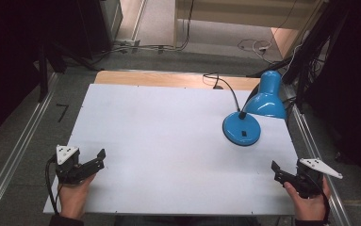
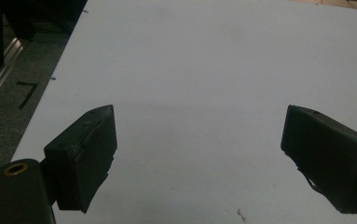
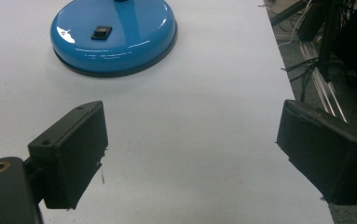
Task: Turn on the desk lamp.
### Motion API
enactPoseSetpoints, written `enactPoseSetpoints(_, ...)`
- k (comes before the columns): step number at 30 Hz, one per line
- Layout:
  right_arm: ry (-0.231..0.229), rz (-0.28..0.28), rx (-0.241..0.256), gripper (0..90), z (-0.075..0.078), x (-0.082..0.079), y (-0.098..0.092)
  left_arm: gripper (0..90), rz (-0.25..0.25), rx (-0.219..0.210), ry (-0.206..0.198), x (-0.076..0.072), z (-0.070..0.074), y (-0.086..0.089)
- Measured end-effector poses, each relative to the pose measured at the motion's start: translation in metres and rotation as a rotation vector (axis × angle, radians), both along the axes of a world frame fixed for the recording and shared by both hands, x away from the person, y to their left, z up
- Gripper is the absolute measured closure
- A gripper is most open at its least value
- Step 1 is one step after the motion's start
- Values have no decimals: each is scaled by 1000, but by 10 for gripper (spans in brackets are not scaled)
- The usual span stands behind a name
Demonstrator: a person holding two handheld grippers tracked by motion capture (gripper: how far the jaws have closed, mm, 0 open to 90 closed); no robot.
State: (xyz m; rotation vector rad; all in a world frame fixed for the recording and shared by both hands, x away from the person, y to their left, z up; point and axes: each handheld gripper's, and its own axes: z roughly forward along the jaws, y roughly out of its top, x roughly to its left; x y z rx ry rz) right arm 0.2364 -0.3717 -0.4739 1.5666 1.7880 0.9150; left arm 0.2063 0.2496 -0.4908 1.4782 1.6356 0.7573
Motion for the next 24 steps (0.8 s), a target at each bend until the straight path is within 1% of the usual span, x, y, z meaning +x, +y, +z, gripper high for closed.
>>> enactPoseSetpoints(8, 13, 32, -12, 74, -2, 3, 6, 109, -6, 1, 6, 1, -1, -2)
enactPoseSetpoints(10, 15, 38, -4, 74, -2, 4, 8, 109, -8, 2, 6, 1, -1, -2)
enactPoseSetpoints(12, 9, 45, -12, 74, -1, 5, 10, 109, -8, 0, 6, 0, -1, -2)
enactPoseSetpoints(17, 8, 53, -7, 74, -1, 7, 12, 109, -8, 1, 8, 0, -1, -1)
enactPoseSetpoints(20, 22, 59, -6, 74, -3, 10, 15, 109, -12, 4, 8, 0, -1, -2)
enactPoseSetpoints(24, 23, 70, -2, 74, -3, 13, 18, 109, -11, 5, 8, 1, -1, -3)
